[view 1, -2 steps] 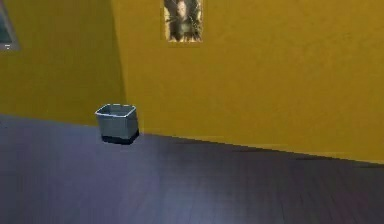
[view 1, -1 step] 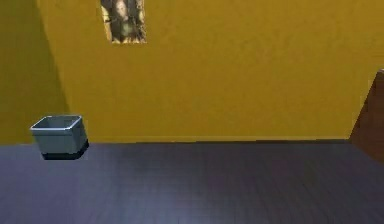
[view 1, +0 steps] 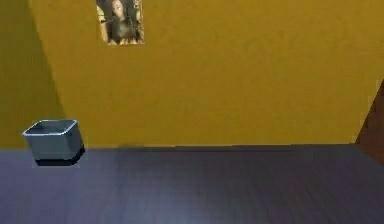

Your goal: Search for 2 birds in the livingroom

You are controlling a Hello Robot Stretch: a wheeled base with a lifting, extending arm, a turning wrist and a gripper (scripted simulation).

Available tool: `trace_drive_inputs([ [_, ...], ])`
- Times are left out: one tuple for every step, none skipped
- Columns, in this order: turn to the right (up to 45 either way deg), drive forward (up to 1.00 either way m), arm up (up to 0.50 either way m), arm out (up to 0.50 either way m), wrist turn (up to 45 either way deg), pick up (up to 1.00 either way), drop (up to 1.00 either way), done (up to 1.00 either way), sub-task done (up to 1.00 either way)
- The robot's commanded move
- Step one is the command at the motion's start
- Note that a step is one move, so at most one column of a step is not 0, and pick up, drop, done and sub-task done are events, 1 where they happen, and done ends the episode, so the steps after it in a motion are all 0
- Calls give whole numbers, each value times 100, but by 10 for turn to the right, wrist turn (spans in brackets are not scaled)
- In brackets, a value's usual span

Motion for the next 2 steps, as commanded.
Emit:
trace_drive_inputs([
  [-390, 0, 0, 0, 0, 0, 0, 0, 0],
  [-30, 0, 0, 0, 0, 0, 0, 0, 0],
])
